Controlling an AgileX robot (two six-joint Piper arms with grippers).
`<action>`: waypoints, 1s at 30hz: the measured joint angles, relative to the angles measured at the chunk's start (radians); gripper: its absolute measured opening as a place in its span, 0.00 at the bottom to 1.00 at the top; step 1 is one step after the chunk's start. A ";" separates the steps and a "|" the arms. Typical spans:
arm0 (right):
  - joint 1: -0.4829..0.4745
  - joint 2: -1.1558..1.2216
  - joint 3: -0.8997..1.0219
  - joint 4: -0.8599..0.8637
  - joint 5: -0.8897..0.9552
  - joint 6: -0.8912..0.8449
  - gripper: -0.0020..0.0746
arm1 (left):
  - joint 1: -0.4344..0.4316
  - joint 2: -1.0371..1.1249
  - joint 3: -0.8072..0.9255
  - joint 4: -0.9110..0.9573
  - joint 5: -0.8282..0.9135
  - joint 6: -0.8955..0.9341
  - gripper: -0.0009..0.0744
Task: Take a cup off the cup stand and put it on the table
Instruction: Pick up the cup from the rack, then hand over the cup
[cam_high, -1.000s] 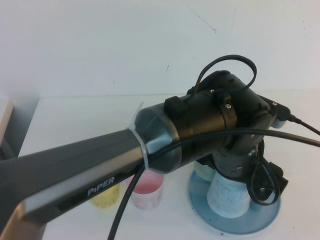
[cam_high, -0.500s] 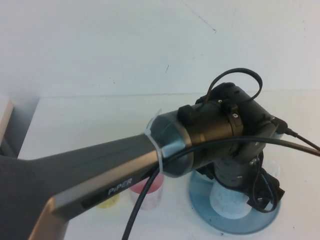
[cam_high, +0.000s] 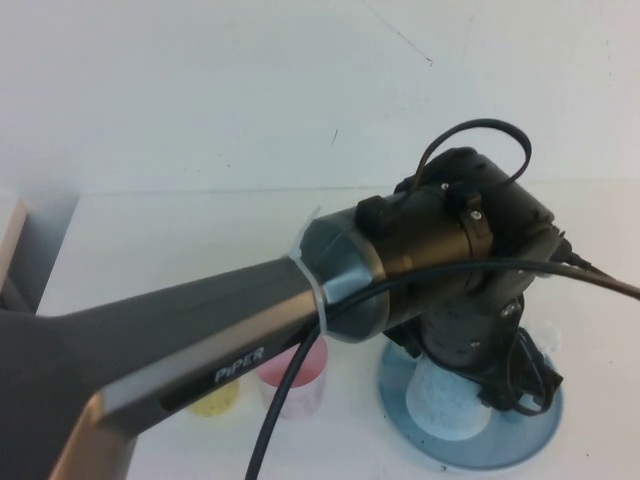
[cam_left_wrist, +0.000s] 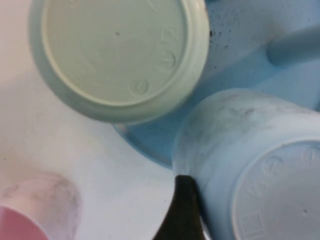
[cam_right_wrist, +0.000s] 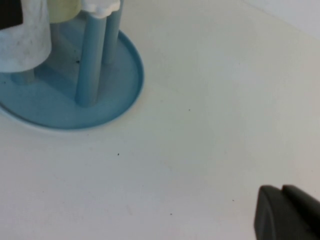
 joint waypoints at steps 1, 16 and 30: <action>0.000 0.000 0.000 0.000 0.000 0.000 0.02 | 0.000 0.000 -0.016 0.000 0.024 0.000 0.74; 0.021 0.000 -0.025 0.177 -0.175 0.000 0.02 | 0.000 -0.021 -0.333 -0.174 0.157 0.093 0.74; 0.021 0.000 -0.119 0.573 -0.194 0.006 0.08 | 0.000 -0.030 -0.498 -0.217 0.171 0.123 0.74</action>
